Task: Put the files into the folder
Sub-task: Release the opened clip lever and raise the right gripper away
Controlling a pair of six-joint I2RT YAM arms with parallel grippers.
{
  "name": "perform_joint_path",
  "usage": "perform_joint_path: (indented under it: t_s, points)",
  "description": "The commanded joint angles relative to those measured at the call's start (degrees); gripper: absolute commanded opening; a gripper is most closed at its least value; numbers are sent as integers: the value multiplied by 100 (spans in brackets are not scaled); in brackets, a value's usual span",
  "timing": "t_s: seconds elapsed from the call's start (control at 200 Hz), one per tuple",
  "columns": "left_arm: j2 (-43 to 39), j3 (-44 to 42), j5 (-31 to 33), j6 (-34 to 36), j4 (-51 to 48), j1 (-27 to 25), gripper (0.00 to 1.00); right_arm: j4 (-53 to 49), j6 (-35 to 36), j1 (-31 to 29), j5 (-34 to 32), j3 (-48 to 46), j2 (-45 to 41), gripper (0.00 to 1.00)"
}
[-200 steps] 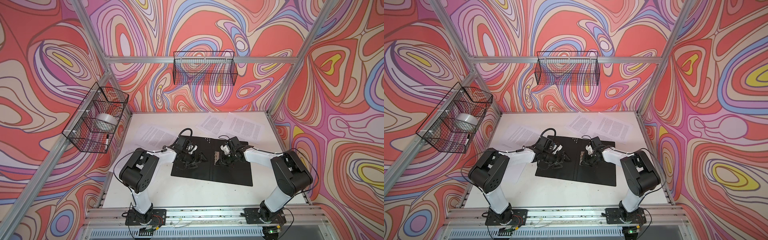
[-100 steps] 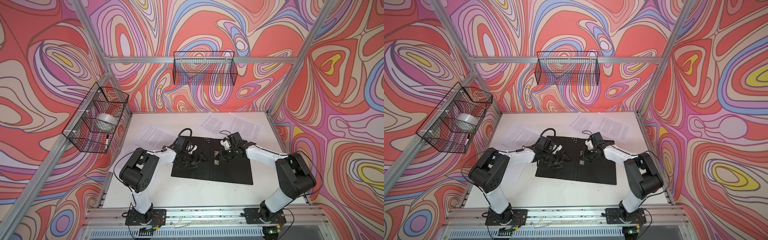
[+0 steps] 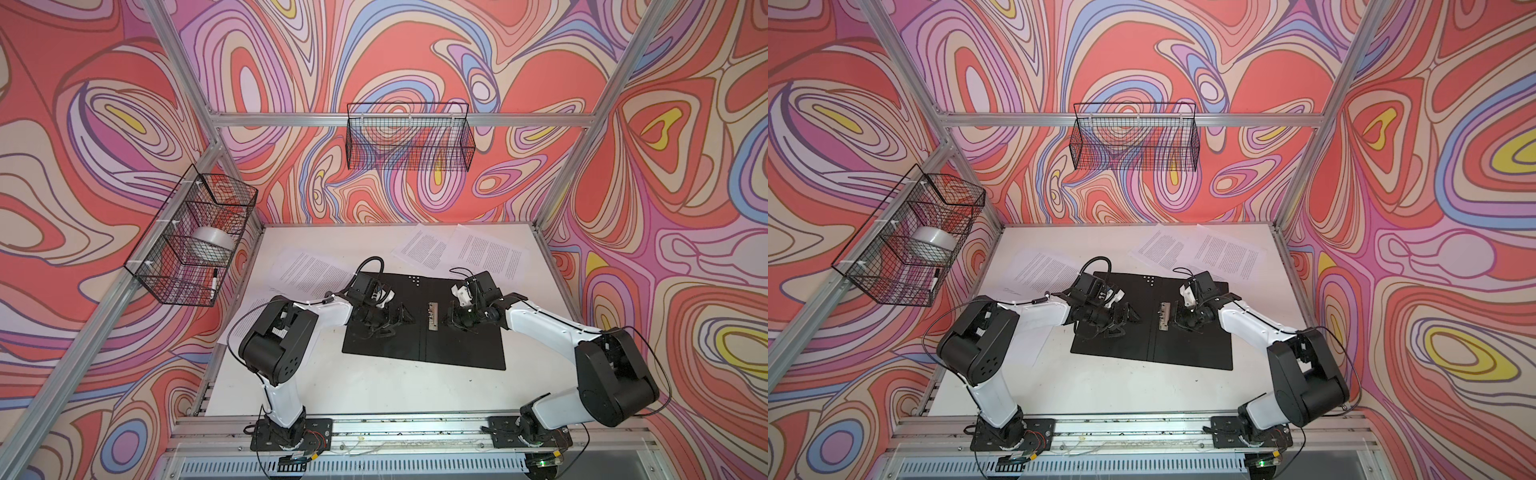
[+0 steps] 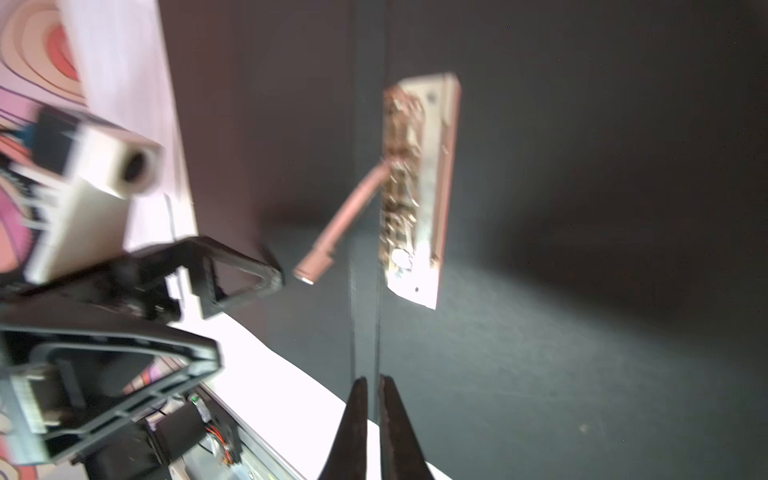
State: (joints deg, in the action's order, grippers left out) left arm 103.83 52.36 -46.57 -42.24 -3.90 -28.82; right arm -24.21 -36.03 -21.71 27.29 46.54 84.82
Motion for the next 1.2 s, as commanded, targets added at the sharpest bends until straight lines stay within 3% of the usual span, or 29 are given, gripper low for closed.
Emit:
perform_joint_path:
  t_s: [0.0,0.205,0.376,0.651,0.831,0.961,1.192]
  points:
    - [691,-525,1359,-4,-1166,43,99,555,-229,-93,230,-75,235,5]
    - [691,-536,1345,-14,-1166,42,98,1226,-430,-158,548,224,919,9]
    - [658,-546,1349,0,-1166,42,98,1126,-341,79,301,982,1487,12]
    - [629,-492,1333,-2,-1166,38,98,911,-177,596,400,2649,2664,31]
    - [335,-129,1279,113,-1453,31,98,511,165,606,295,3057,2175,45]
    - [-21,536,1318,265,-2014,34,98,303,389,606,200,2695,1457,55]
    - [-1479,1171,2372,194,-3115,28,100,-111,792,607,-132,1684,-125,79]
